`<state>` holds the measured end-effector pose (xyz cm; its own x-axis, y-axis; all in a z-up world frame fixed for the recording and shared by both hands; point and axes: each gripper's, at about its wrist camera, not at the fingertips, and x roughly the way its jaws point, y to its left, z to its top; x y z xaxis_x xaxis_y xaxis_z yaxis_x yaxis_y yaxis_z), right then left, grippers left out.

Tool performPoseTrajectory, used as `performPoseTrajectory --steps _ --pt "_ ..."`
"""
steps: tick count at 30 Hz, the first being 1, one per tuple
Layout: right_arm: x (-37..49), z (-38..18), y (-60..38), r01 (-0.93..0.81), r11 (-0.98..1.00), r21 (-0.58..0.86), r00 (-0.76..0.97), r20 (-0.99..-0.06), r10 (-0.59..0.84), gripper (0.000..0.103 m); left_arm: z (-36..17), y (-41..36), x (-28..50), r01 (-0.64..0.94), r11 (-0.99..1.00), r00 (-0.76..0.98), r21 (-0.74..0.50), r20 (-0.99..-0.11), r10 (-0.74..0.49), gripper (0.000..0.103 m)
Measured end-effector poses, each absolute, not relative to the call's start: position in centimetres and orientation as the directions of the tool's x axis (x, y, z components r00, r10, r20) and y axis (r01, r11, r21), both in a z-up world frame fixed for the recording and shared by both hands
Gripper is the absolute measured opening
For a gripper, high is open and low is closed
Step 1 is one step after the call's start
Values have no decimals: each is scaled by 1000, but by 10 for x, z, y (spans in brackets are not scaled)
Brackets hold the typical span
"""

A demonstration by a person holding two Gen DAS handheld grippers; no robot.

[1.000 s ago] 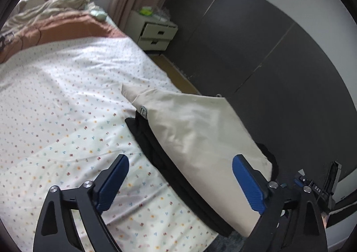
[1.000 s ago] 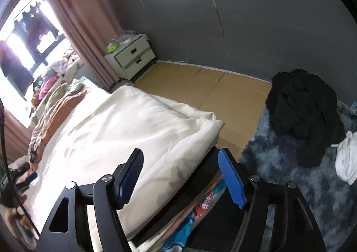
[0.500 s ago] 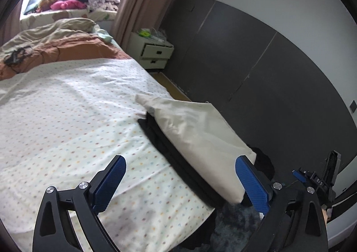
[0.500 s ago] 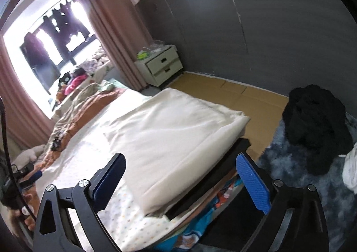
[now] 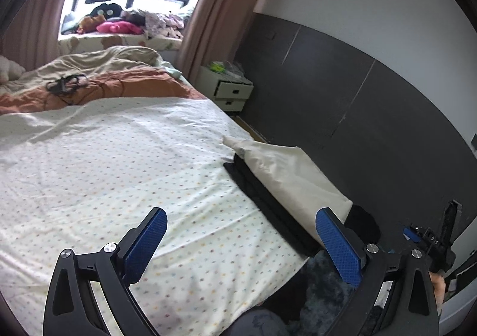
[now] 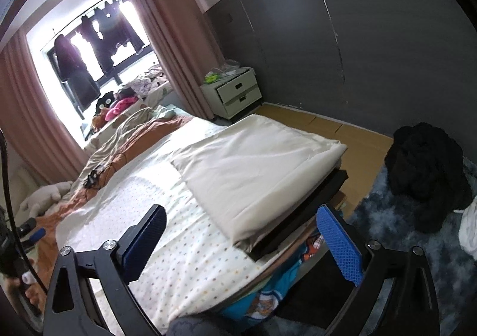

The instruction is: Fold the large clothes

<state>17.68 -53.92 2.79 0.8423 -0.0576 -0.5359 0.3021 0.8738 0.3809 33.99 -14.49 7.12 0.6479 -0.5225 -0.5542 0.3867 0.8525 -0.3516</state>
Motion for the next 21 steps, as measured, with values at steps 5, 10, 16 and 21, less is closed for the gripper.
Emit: performPoseTrajectory --steps 5,10,16,21 --pt "155 30 -524 287 880 377 857 -511 -61 103 81 -120 308 369 864 687 -343 -525 -502 102" --pt "137 33 -503 256 894 368 870 -491 -47 103 89 -99 268 366 875 736 -316 -477 -480 103" --pt "128 33 -473 197 917 346 879 -477 -9 103 92 -79 228 351 892 782 -286 -434 -447 103" --pt "118 33 -445 146 934 325 885 -464 24 103 87 -59 198 316 911 814 -264 -417 -404 103"
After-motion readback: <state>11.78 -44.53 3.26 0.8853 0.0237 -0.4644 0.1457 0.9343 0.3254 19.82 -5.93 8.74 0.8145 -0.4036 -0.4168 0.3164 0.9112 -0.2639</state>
